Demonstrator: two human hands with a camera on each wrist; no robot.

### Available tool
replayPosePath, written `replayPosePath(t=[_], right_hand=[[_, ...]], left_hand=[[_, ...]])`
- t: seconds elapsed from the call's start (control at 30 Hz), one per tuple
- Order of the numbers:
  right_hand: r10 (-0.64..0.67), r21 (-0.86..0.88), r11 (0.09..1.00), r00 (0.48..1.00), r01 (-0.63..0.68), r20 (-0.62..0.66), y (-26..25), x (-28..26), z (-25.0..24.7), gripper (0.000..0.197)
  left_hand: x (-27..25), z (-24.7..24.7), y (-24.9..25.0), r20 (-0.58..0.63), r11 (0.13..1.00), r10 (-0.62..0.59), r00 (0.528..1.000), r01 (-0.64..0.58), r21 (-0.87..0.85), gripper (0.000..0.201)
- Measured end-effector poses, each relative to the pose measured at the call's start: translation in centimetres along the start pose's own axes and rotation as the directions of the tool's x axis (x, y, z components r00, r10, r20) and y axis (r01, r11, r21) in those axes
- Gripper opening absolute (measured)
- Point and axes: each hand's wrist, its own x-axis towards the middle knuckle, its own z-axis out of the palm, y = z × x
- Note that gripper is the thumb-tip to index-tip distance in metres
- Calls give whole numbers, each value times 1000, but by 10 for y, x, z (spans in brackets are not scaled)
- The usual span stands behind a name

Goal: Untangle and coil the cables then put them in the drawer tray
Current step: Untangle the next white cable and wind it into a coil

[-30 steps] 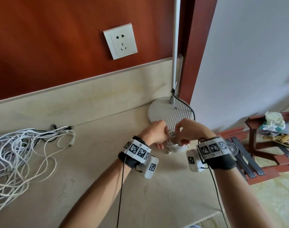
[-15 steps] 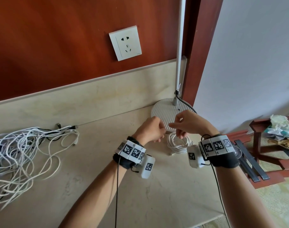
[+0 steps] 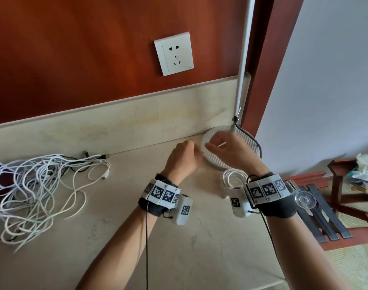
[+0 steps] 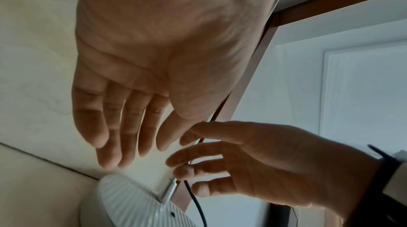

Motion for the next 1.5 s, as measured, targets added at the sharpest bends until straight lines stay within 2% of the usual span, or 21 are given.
replayPosePath(t=[0.23,0.33,0.43,0.57,0.7,0.77,0.8,0.9,0.97,1.03,1.13,1.23,1.3,1.4,1.5], right_hand=[[-168,185,970,985,157,44,-53,12,50,37],[-203,154,972,963,176,180,-85,18,81,42],[-233,55,972,899,229,371,-115,22,115,51],[-238,-14,955,795,296,557,-150,23,157,56],[-205,-31,957,749,288,630,-170,26,199,55],[-190,-39,958,735,283,651,-177,28,215,59],[-188,-39,958,725,285,663,-180,30,222,61],[-204,-23,954,699,300,686,-188,34,237,69],[-217,-1,954,692,300,689,-191,38,247,77],[-237,52,960,701,275,673,-191,43,258,87],[-315,176,949,735,263,600,-193,49,265,98],[-406,379,896,768,230,495,-201,55,260,87],[-434,519,835,800,184,415,-202,59,256,74],[-405,617,783,820,83,404,-197,66,255,57],[-331,620,785,849,4,413,-190,76,251,45]], left_hand=[[-32,-49,-59,-224,994,-105,969,107,-3,7],[-55,-73,-94,-289,984,-163,943,177,22,5],[-80,-96,-128,-346,957,-226,911,274,95,11],[-106,-119,-176,-363,865,-364,858,456,210,27],[-121,-134,-218,-318,742,-546,775,624,244,32],[-126,-141,-232,-278,719,-587,760,647,253,24],[-128,-144,-240,-263,721,-587,765,643,260,17],[-130,-152,-255,-220,738,-575,788,616,275,20],[-129,-157,-259,-163,782,-542,825,566,261,18],[-127,-161,-257,-148,855,-467,872,488,177,11],[-122,-172,-244,-232,959,-281,931,279,-39,11],[-116,-187,-223,-307,987,-67,949,19,-157,8],[-106,-192,-215,-339,968,-3,941,-82,-236,6],[-87,-191,-212,-339,942,9,941,-122,-312,7],[-68,-186,-210,-320,932,36,947,-148,-332,8]])
